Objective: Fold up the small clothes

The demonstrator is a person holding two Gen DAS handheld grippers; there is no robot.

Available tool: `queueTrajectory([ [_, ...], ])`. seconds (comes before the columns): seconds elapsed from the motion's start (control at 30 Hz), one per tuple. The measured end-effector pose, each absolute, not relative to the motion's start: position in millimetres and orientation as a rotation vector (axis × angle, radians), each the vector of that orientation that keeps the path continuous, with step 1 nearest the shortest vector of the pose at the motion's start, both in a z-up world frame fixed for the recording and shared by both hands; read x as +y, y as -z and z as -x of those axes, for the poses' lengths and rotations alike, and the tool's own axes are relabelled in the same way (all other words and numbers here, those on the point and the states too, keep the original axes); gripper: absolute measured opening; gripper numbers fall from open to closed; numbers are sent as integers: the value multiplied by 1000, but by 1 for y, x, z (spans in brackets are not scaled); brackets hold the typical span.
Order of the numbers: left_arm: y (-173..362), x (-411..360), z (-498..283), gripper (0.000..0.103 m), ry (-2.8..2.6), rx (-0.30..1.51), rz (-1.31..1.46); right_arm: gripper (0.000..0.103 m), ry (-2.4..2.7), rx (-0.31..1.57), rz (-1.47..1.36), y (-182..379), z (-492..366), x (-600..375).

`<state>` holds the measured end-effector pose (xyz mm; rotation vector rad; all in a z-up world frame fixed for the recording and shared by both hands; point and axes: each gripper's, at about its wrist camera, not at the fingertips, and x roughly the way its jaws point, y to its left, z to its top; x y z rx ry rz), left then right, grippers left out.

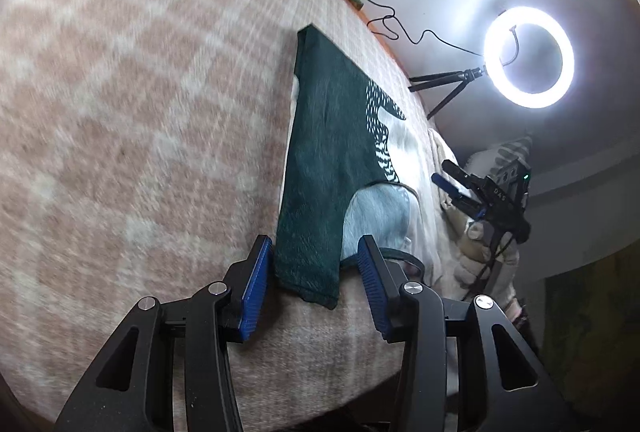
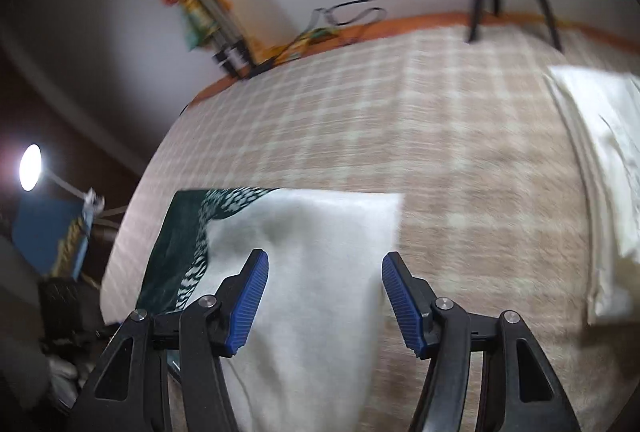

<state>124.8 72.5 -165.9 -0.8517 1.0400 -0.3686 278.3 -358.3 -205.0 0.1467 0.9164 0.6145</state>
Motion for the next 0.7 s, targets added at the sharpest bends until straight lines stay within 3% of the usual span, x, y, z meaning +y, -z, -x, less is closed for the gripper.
queueTrajectory([
  [0.7, 164, 58, -147, 43, 409, 997, 837, 61, -815, 976, -405, 236, -312, -353],
])
